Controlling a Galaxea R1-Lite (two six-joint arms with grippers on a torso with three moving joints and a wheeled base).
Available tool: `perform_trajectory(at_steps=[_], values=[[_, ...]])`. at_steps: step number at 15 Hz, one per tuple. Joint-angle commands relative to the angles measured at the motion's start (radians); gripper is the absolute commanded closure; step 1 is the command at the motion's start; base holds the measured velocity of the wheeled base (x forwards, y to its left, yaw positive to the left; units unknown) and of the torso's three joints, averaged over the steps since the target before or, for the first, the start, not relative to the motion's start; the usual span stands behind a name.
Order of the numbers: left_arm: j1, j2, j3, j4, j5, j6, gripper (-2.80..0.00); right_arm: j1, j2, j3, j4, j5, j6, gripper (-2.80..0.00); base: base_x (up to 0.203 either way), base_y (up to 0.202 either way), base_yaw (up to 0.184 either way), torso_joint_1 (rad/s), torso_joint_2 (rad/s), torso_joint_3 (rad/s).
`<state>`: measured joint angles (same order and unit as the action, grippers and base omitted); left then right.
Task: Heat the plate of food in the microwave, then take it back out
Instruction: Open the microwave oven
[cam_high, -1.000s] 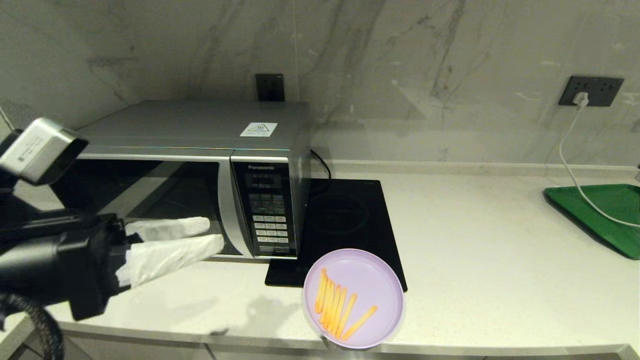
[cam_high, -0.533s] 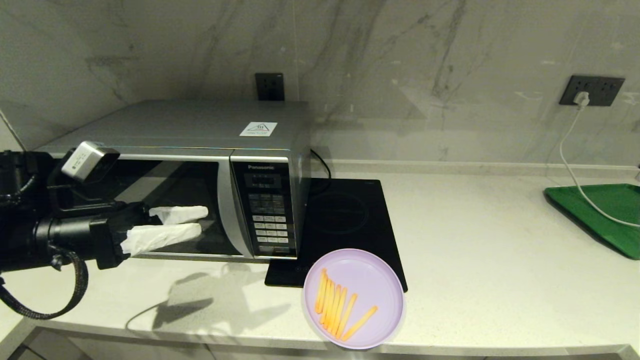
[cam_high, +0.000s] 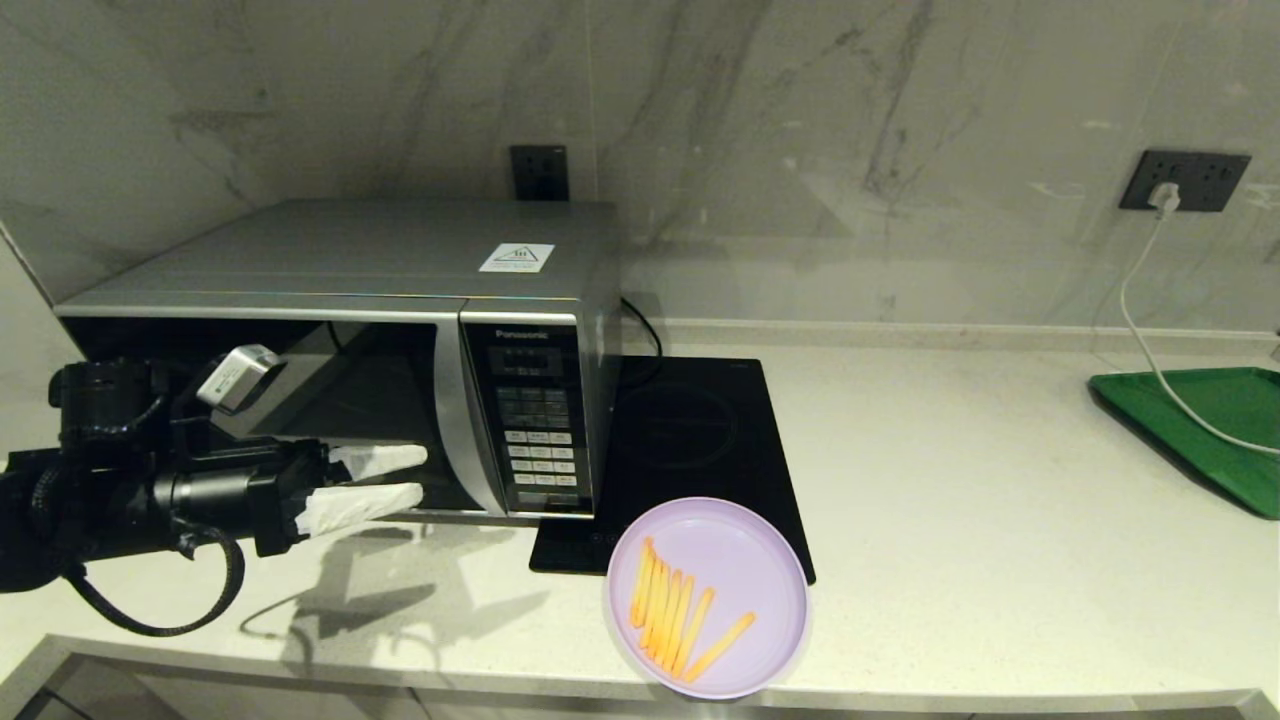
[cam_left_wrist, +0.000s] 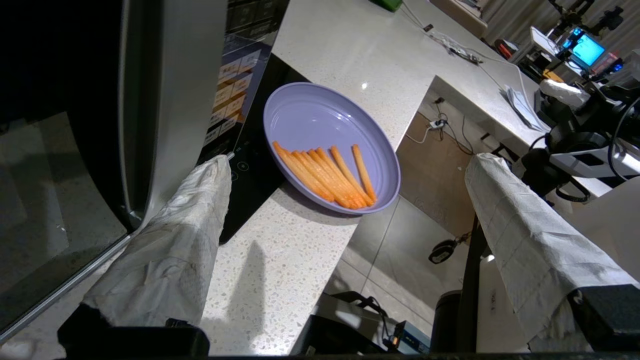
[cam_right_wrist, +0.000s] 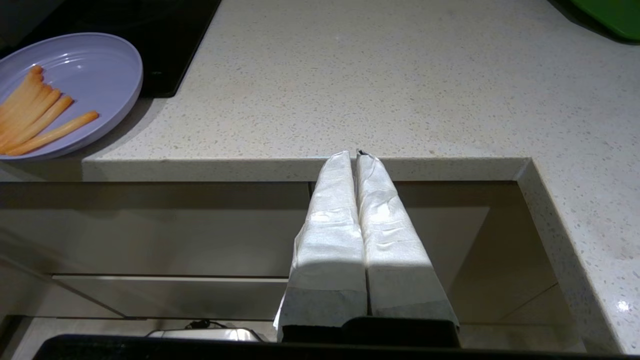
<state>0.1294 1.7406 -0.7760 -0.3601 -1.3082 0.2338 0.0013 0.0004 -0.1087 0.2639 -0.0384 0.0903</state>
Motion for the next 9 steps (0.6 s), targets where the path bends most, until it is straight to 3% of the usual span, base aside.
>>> perform_trajectory(at_steps=[1,5,9], values=[[0.002,0.052,-0.017,-0.011,-0.005,0.005,-2.8,0.0,0.0,0.0,0.002,0.0,0.0,0.0,0.0,0.0,0.0,0.0,0.0,0.0],[0.002,0.116,-0.008,-0.169,0.01,0.03,-2.8,0.0,0.0,0.0,0.002,0.0,0.0,0.0,0.0,0.0,0.0,0.0,0.0,0.0],[-0.009,0.129,-0.003,-0.171,0.036,0.062,-2.8,0.0,0.001,0.0,0.002,0.0,0.0,0.0,0.0,0.0,0.0,0.0,0.0,0.0]])
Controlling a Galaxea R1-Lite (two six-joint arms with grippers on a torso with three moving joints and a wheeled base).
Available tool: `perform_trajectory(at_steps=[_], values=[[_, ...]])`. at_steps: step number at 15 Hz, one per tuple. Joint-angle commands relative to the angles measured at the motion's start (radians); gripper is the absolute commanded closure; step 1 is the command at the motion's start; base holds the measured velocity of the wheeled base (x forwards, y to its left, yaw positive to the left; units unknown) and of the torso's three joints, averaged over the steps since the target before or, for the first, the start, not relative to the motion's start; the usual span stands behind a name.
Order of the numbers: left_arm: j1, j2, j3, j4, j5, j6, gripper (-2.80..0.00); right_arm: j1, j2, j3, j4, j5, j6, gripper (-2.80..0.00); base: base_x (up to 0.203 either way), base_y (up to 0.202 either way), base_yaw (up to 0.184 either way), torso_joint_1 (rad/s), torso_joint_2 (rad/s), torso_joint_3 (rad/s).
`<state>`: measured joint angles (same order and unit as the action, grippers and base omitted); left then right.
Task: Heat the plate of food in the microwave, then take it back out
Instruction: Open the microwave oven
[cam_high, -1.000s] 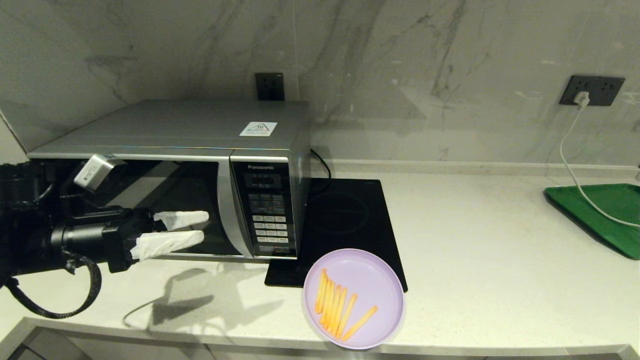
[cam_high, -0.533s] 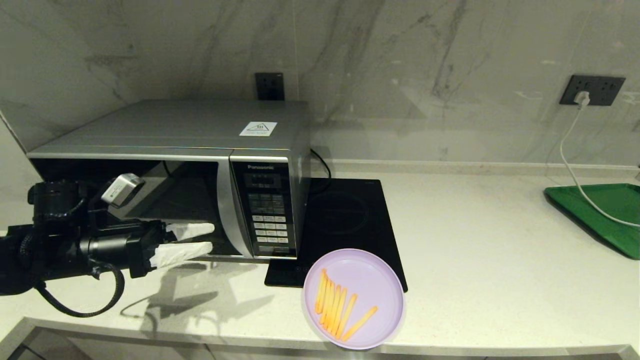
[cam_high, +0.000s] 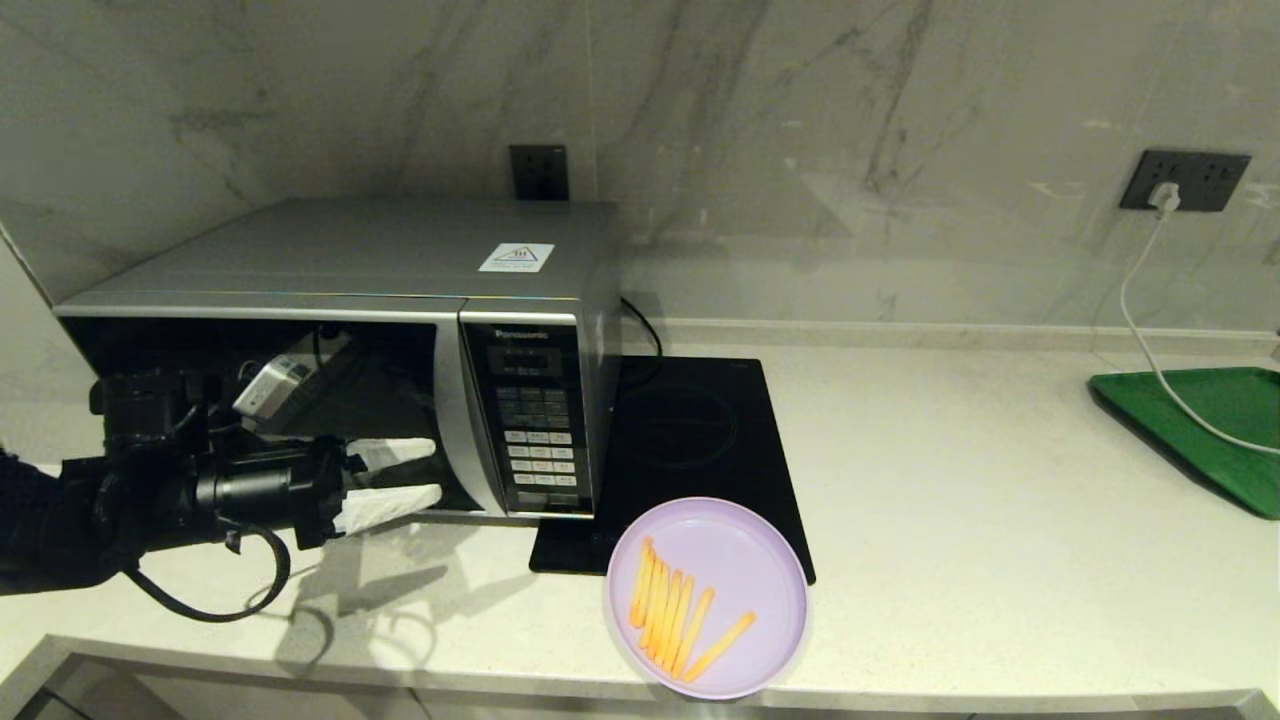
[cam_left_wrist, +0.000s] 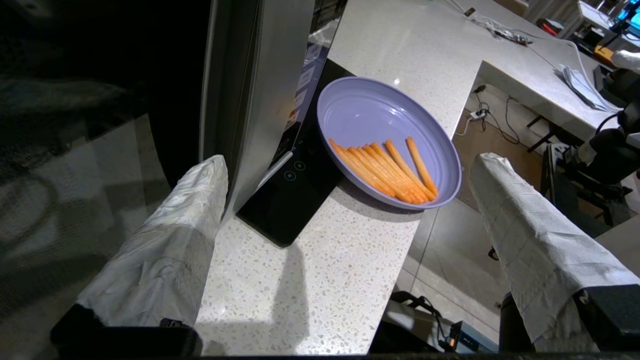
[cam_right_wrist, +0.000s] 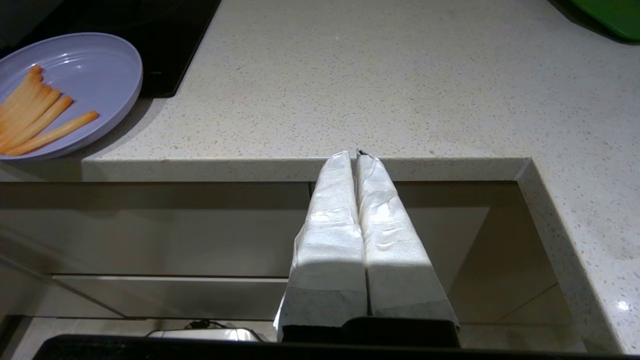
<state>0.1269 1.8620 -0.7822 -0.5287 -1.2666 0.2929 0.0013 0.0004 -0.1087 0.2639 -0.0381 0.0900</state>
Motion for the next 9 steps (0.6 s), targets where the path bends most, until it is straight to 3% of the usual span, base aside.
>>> perform_trajectory(at_steps=[1,5,9], values=[[-0.015,0.014,0.002,-0.003,-0.004,0.003,-2.8,0.0,0.001,0.0,0.002,0.0,0.001,0.0,0.0,0.0,0.0,0.0,0.0,0.0],[-0.03,0.04,-0.009,-0.019,0.003,0.009,-2.8,0.0,0.0,0.0,0.002,0.0,0.001,0.0,0.0,0.0,0.0,0.0,0.0,0.0],[-0.033,0.095,-0.011,-0.141,0.036,0.008,-2.8,0.0,0.001,0.0,0.002,0.0,0.0,0.0,0.0,0.0,0.0,0.0,0.0,0.0]])
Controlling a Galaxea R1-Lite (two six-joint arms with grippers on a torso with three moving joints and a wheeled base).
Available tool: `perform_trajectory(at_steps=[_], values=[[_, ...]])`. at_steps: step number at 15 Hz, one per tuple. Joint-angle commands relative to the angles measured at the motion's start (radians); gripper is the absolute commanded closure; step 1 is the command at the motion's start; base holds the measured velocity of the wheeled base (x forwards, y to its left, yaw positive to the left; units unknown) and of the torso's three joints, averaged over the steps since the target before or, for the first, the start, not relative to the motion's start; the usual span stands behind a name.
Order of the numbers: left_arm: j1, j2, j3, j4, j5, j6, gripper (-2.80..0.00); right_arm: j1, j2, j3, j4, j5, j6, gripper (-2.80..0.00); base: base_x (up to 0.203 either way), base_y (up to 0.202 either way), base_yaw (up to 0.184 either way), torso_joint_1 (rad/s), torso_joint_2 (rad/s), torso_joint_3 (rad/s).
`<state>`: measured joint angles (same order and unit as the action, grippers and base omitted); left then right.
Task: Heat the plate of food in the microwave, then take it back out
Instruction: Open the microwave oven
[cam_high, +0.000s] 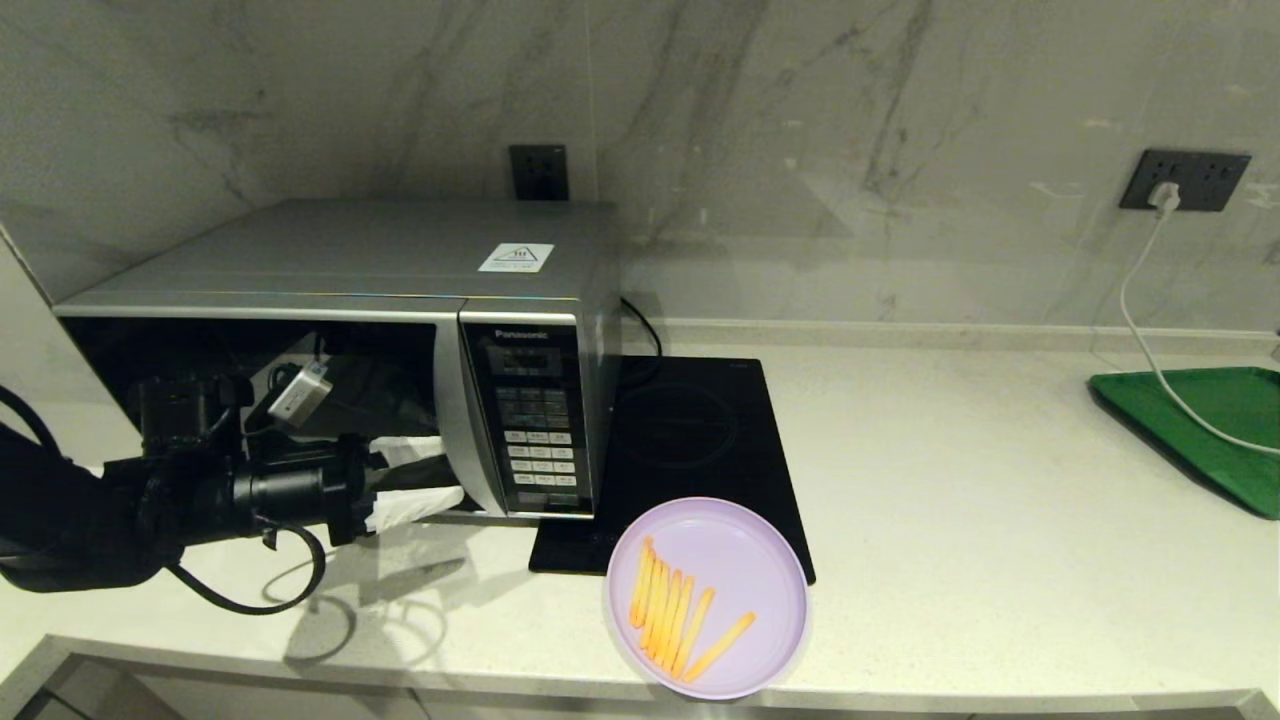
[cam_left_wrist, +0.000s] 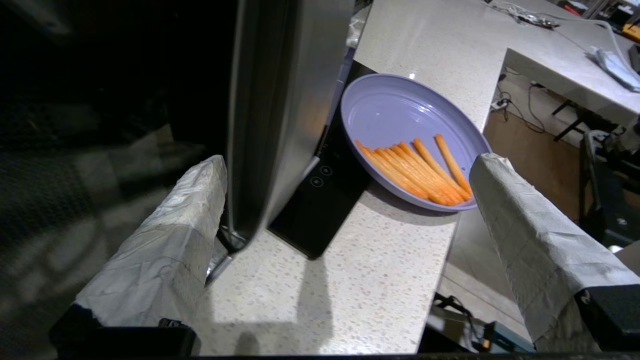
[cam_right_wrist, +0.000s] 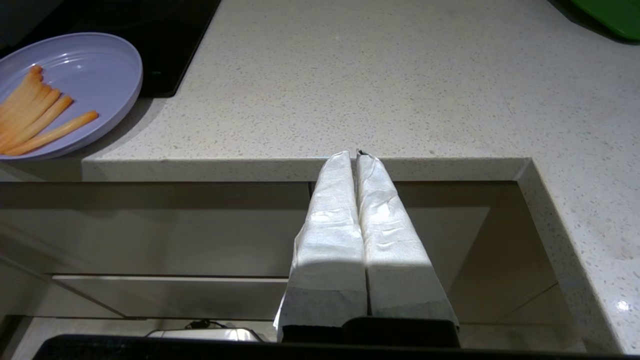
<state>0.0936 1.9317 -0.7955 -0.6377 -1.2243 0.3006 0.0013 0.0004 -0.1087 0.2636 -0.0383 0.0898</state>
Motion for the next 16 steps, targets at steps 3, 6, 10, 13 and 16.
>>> perform_trajectory(at_steps=[3,6,10,13,16], values=[[-0.012,0.015,0.009,-0.039,-0.015,0.0,-2.8,0.0,0.0,0.0,0.002,0.0,0.001,0.0,0.0,0.0,0.0,0.0,0.0,0.0],[-0.029,0.013,0.012,-0.039,-0.018,-0.006,-2.8,0.0,0.001,0.0,0.002,0.0,0.001,0.0,0.0,0.0,0.0,0.0,0.0,0.0],[-0.037,0.024,0.003,-0.037,-0.021,-0.022,-2.8,0.001,0.001,0.0,0.002,0.0,0.001,0.0,0.0,0.0,0.0,0.0,0.0,0.0],[-0.037,0.049,-0.028,-0.035,-0.059,-0.024,-2.8,0.0,0.0,0.0,0.002,0.0,0.001,0.0,0.0,0.0,0.0,0.0,0.0,0.0],[-0.054,0.059,-0.047,-0.031,-0.127,-0.047,-2.8,0.0,0.0,0.0,0.002,0.0,0.001,0.0,0.0,0.0,0.0,0.0,0.0,0.0]])
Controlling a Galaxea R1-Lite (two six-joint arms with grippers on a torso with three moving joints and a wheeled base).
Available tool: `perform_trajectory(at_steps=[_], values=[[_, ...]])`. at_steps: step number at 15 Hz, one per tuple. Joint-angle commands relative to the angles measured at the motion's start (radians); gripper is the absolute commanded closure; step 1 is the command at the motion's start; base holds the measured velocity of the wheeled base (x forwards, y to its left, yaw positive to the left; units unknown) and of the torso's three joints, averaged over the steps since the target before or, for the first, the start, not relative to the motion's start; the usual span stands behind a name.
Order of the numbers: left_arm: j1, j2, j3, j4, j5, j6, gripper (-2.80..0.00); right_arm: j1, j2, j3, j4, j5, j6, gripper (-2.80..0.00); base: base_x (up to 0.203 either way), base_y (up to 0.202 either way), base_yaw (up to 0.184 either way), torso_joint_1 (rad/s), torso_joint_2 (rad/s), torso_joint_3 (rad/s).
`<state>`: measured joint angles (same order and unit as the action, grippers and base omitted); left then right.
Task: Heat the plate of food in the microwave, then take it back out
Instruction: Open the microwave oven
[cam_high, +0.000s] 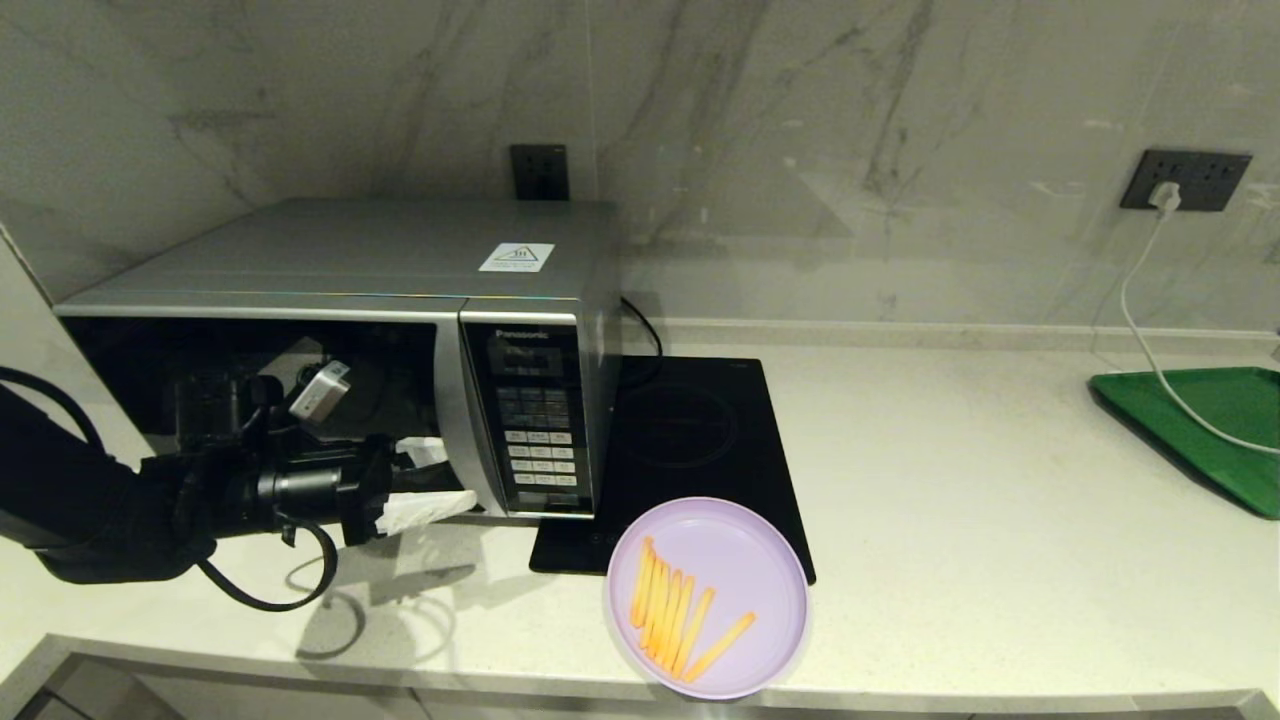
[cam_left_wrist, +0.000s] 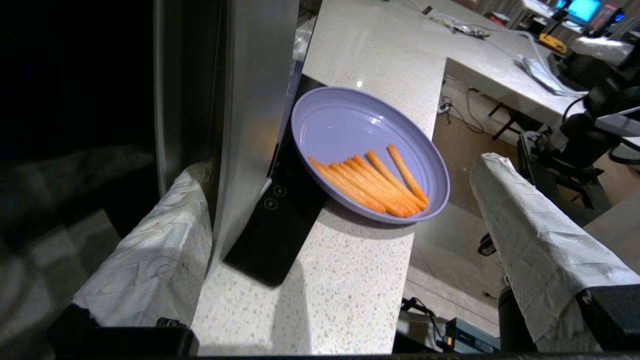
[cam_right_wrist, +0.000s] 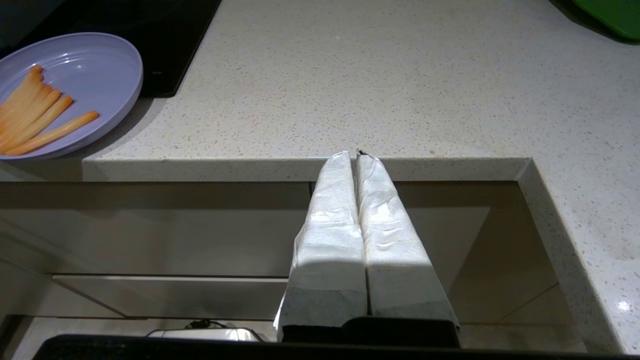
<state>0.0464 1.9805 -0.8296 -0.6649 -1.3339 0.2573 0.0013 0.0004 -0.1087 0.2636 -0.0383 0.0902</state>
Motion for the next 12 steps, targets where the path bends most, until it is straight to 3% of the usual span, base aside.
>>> perform_trajectory(at_steps=[1,6,12], values=[[-0.012,0.014,-0.021,-0.004,-0.025,-0.005,-2.8,0.0,0.001,0.0,0.002,0.0,0.0,0.0,0.0,0.0,0.0,0.0,0.0,0.0],[-0.024,0.042,-0.038,-0.004,-0.06,-0.006,-2.8,0.0,0.0,0.0,0.002,0.0,0.0,0.0,0.0,0.0,0.0,0.0,0.0,0.0],[-0.002,-0.015,0.051,-0.001,-0.135,-0.013,-2.8,0.0,0.0,0.0,0.002,0.0,0.0,0.0,0.0,0.0,0.0,0.0,0.0,0.0]])
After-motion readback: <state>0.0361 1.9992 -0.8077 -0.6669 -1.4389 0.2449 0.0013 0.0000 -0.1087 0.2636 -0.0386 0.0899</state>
